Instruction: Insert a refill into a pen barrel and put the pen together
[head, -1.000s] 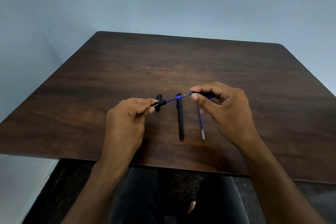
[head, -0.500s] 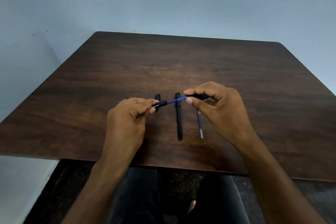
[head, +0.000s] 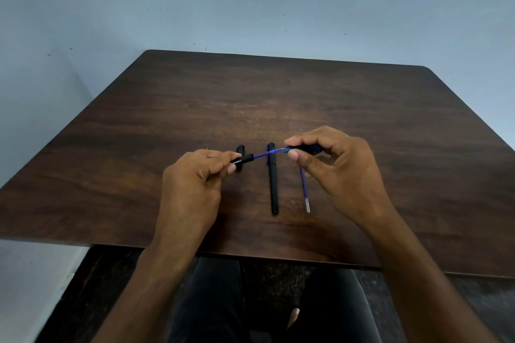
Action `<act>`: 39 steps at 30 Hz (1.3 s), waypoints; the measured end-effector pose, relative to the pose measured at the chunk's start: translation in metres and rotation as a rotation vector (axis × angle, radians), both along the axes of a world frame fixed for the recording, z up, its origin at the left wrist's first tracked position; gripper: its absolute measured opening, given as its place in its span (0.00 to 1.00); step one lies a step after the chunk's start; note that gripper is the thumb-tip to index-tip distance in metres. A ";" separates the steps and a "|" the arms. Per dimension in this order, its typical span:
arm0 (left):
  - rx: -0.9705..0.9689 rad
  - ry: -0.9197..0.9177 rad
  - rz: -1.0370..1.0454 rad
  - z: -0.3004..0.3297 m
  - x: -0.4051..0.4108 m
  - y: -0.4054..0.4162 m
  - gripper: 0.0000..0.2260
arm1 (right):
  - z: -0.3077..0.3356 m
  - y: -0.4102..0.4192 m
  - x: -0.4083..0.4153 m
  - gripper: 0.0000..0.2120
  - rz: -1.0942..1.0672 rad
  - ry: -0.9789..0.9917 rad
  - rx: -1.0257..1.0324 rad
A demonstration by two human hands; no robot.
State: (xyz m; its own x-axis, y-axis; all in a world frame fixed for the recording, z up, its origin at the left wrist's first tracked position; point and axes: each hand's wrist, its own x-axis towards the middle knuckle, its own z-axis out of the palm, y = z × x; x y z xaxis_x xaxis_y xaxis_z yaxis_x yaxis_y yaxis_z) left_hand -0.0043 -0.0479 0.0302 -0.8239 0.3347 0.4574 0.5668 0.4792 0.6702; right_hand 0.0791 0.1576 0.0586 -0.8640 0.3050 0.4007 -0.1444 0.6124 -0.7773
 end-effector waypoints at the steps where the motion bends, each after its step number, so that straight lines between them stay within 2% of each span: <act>1: -0.002 0.001 -0.005 0.001 0.001 0.001 0.12 | 0.001 -0.001 0.000 0.08 0.004 -0.005 0.008; 15: -0.006 0.030 -0.017 0.001 0.005 0.007 0.12 | 0.002 -0.008 -0.002 0.10 0.059 -0.032 0.087; 24: -0.047 0.079 -0.030 0.001 0.008 0.010 0.11 | -0.003 -0.016 -0.003 0.14 0.045 -0.047 0.063; 39: -0.121 0.039 -0.039 0.000 0.010 0.010 0.11 | -0.006 -0.013 -0.005 0.09 0.039 -0.113 0.064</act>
